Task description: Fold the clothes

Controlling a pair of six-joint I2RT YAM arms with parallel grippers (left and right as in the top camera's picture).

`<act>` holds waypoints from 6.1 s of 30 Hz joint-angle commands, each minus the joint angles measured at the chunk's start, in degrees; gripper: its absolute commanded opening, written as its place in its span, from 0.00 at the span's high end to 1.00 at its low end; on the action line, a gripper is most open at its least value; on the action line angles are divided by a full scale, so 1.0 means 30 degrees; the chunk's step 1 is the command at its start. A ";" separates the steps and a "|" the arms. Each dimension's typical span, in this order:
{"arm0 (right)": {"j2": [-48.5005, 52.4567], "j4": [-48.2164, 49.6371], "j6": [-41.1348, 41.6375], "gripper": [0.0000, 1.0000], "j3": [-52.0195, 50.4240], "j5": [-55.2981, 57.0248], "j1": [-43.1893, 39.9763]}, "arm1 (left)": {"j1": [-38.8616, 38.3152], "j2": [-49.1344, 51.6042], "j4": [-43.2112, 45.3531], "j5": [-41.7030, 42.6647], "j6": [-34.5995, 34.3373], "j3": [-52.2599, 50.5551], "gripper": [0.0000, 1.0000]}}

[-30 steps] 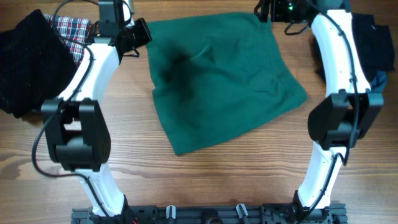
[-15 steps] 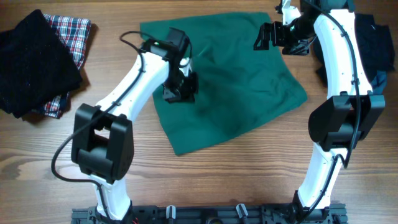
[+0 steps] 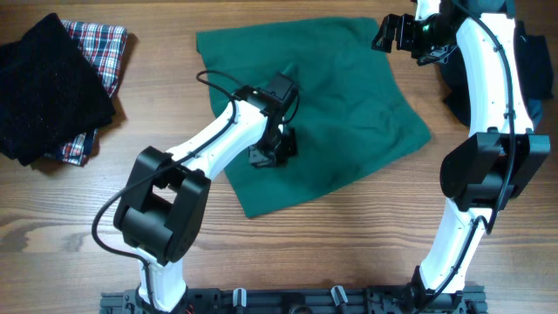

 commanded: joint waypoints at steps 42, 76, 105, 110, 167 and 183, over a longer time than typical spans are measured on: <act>0.0102 -0.0692 0.0029 0.00 0.0051 -0.0029 0.0029 | 0.8502 0.3796 0.4342 -0.1013 0.3650 0.0736 0.96; -1.5569 0.9333 -0.0809 0.00 -2.2556 0.0466 -0.0204 | 0.7723 -1.2786 0.0954 -0.3869 -0.2186 -0.8881 0.00; -1.0142 1.2058 -0.3810 0.34 -2.5252 -0.2543 -0.0204 | 1.2794 -1.2262 0.4597 0.2586 -0.2441 -1.4367 0.02; -1.0142 1.2451 -0.3854 0.34 -2.5420 -0.2433 -0.0204 | 1.2794 -1.1795 0.4816 0.2586 -0.2382 -1.4367 0.03; -1.1256 1.2604 -0.0357 0.96 -2.5434 -0.2382 -0.0699 | 1.3559 -1.1730 0.7672 0.2448 -0.0386 -1.6560 0.47; -1.1672 1.1774 0.0146 0.96 -2.5427 -0.2375 -0.0707 | 1.3559 -1.3398 0.7118 0.3155 -0.0386 -1.6385 0.96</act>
